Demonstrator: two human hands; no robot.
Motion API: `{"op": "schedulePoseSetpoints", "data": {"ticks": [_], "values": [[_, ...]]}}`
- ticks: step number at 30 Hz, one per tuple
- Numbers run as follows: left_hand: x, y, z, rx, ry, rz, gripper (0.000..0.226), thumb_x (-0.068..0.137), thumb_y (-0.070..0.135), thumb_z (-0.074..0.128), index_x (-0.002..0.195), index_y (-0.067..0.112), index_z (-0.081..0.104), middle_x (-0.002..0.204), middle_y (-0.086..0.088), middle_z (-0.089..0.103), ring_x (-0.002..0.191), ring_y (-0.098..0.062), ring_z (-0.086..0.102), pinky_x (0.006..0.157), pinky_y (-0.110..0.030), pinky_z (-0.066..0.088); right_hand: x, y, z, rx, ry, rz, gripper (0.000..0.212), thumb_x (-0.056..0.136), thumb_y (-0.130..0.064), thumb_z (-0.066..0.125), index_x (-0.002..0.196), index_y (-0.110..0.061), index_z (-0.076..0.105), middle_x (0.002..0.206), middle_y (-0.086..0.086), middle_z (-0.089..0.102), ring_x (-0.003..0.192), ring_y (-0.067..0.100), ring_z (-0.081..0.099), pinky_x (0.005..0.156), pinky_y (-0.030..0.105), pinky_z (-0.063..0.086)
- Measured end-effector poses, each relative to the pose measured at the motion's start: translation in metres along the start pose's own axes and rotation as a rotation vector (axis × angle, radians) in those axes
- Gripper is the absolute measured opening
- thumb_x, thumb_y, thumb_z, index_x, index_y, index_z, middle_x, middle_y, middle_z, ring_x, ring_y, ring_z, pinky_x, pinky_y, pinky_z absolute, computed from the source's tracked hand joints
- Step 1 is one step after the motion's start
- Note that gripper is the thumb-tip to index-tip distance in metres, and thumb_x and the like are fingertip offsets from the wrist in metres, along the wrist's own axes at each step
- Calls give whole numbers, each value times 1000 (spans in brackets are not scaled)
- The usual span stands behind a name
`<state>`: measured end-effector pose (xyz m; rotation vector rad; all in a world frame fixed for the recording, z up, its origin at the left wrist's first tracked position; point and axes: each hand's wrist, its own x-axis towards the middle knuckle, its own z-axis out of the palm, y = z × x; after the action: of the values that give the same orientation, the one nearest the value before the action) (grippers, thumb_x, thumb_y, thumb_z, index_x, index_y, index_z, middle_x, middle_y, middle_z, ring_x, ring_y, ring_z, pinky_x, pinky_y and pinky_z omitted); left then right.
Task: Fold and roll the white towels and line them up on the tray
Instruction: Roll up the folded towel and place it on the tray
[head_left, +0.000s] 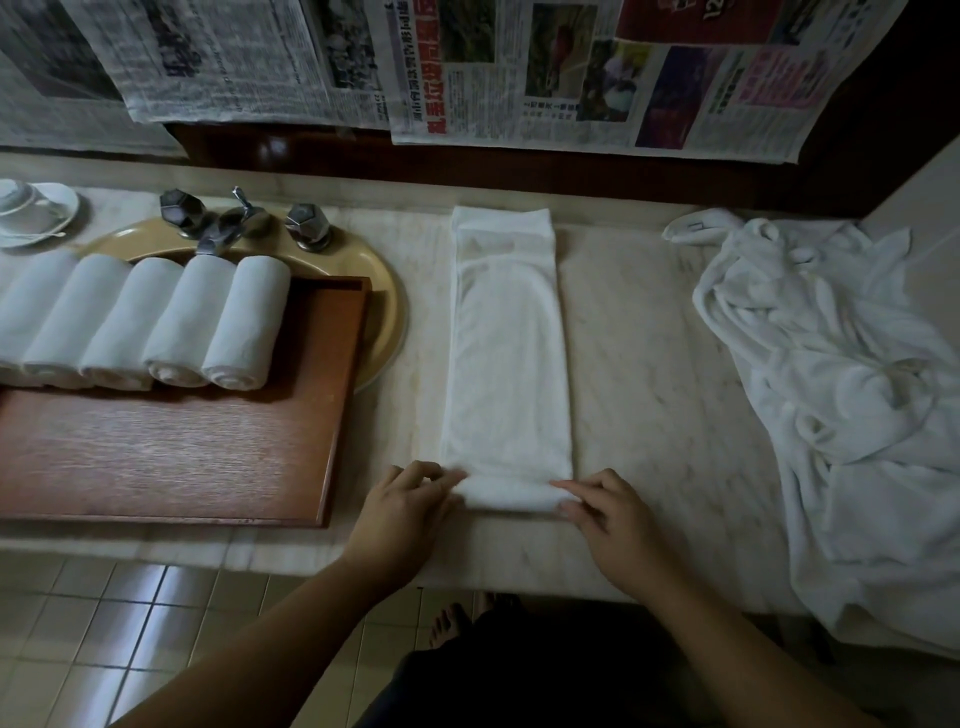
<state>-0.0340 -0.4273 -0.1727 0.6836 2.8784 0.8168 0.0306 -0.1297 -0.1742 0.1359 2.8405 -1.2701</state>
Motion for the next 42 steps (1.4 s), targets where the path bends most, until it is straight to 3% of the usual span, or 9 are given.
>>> {"op": "schedulePoseSetpoints", "data": {"ticks": [8, 12, 16, 21, 26, 32, 35, 38, 42], "values": [[17, 22, -5, -353, -29, -366, 15, 103, 42, 56, 118, 46, 56, 98, 14, 64, 100, -12, 57, 87, -44, 54, 29, -27, 1, 214, -7, 406, 16, 92, -18, 73, 91, -28, 60, 85, -7, 63, 82, 16, 62, 66, 19, 43], [26, 36, -2, -82, -40, -285, 36, 104, 30, 53, 131, 53, 44, 116, 5, 51, 114, -20, 46, 92, -37, 45, 24, -33, -3, -177, -8, 54, 42, 88, -13, 66, 114, -46, 61, 104, -10, 45, 95, 13, 52, 84, 31, 43], [23, 45, 5, 224, 28, 71, 47, 85, 10, 55, 120, 37, 71, 126, 0, 56, 113, -26, 50, 87, -40, 48, 11, -42, 9, -533, -49, -377, 54, 82, -11, 58, 127, -40, 68, 100, -7, 52, 90, 21, 55, 69, 34, 40], [6, 47, 21, 218, 66, 273, 46, 81, 14, 55, 124, 13, 73, 121, -1, 65, 107, -24, 60, 88, -37, 52, -9, -38, 21, -569, 43, -367, 58, 75, -19, 72, 131, -30, 69, 111, -3, 63, 96, 22, 60, 74, 35, 48], [7, 30, 23, 233, 75, 290, 42, 92, 23, 74, 133, 17, 68, 130, -3, 66, 114, -25, 64, 93, -39, 51, 0, -24, 19, -524, 95, -380, 54, 77, -14, 74, 128, -30, 71, 109, -6, 63, 94, 21, 60, 75, 35, 51], [37, 30, 8, 59, -31, 76, 34, 106, 45, 50, 133, 38, 68, 125, 13, 71, 108, -16, 63, 91, -36, 49, 26, -12, 8, -140, -1, -181, 29, 97, -22, 67, 125, -25, 73, 105, -10, 59, 97, 14, 54, 88, 27, 46], [47, 35, 2, -136, -60, -157, 28, 104, 49, 56, 128, 41, 69, 116, 14, 74, 104, -7, 65, 91, -30, 52, 40, -5, 8, 17, -42, -40, 25, 99, -25, 68, 123, -25, 75, 100, -14, 49, 94, 8, 55, 90, 19, 43], [54, 43, 1, -415, 17, -389, 9, 94, 45, 74, 97, 38, 70, 96, 19, 73, 93, 2, 66, 77, -18, 48, 53, -8, 9, 105, -66, 84, 17, 98, -24, 70, 114, -25, 78, 97, -13, 50, 87, 2, 57, 85, 20, 42], [62, 32, 9, -211, 105, -353, 10, 89, 45, 80, 86, 36, 76, 103, 17, 54, 102, -12, 48, 88, -29, 43, 57, -14, 6, 205, 30, 139, 19, 89, -22, 80, 89, -37, 69, 92, -4, 59, 78, 2, 58, 72, 19, 42]]}}
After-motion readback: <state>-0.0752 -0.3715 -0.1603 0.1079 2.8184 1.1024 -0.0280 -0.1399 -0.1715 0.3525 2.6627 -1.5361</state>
